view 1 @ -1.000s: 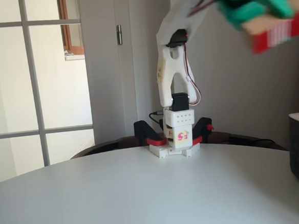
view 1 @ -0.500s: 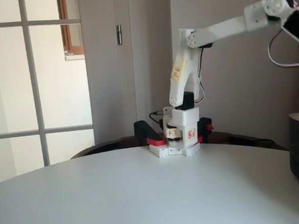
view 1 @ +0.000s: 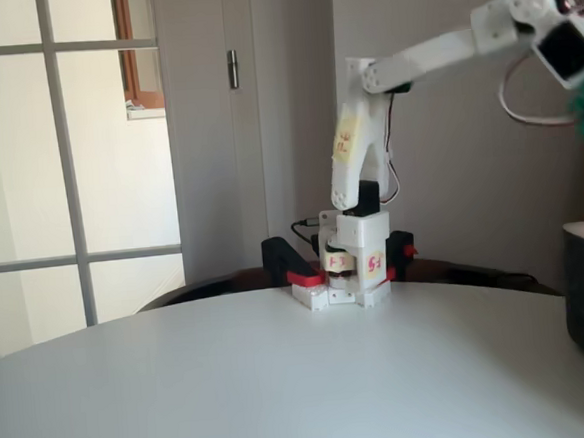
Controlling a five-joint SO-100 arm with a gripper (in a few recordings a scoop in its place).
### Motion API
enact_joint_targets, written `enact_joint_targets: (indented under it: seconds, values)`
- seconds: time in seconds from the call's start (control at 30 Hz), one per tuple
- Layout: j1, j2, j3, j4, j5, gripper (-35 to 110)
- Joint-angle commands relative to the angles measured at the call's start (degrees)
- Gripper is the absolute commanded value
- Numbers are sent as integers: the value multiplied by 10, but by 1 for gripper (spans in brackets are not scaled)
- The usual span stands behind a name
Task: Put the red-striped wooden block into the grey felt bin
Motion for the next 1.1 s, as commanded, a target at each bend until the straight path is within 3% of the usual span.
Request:
enact_joint_targets:
  seconds: [0.0,0.2,0.3,0.43,0.6,0.7,0.93,1.07]
  values:
    - [16,120,-9,77,26,21]
    - [163,244,-5,156,166,11]
    - [295,294,5,156,254,7]
    - [515,336,48,156,285,0]
    - [732,338,68,155,426,0]
    - [802,366,128,154,475,0]
    - [896,475,438,150,425,0]
    - [926,560,610,62,443,0]
